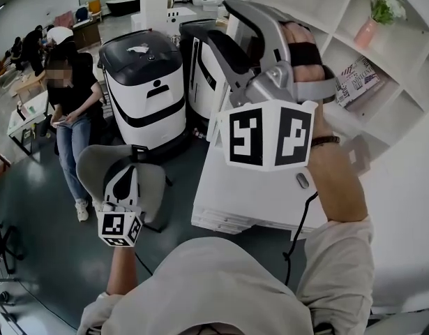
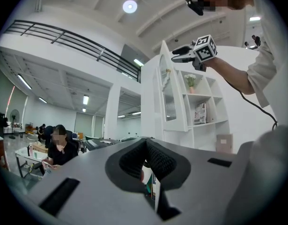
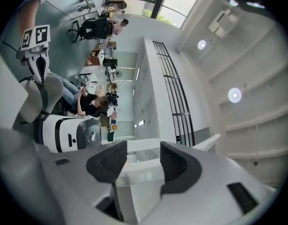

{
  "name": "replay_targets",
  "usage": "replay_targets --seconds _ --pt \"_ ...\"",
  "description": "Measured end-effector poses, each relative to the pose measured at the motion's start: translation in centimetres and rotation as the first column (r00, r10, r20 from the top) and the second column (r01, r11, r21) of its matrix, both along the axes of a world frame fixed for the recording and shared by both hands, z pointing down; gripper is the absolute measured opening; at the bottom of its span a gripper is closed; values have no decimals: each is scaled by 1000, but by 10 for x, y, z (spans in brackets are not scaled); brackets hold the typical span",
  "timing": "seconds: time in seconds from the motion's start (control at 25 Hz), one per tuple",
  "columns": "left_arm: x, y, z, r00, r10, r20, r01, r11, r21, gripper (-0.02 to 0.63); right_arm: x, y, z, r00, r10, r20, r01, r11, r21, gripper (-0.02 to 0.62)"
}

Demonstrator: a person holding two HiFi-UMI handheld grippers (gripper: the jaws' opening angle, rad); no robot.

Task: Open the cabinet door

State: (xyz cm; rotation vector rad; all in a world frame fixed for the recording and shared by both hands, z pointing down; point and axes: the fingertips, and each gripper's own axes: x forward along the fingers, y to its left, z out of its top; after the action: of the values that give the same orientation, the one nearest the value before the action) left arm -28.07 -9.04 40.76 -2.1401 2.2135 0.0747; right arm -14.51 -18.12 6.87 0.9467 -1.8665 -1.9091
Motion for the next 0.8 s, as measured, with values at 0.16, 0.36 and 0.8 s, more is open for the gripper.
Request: replay_targets --seconds 0.16,0.36,0.8 --pt "3 -8 -2 1000 16 3 -16 1000 2 -3 15 -3 -5 998 -21 61 24 998 -50 227" --pt "7 -20 -4 999 38 7 -38 999 3 -3 33 -11 -5 993 -24 115 36 994 -103 227" --pt "18 -46 -12 995 95 27 -95 995 13 -3 75 -28 5 972 3 237 50 974 -220 225"
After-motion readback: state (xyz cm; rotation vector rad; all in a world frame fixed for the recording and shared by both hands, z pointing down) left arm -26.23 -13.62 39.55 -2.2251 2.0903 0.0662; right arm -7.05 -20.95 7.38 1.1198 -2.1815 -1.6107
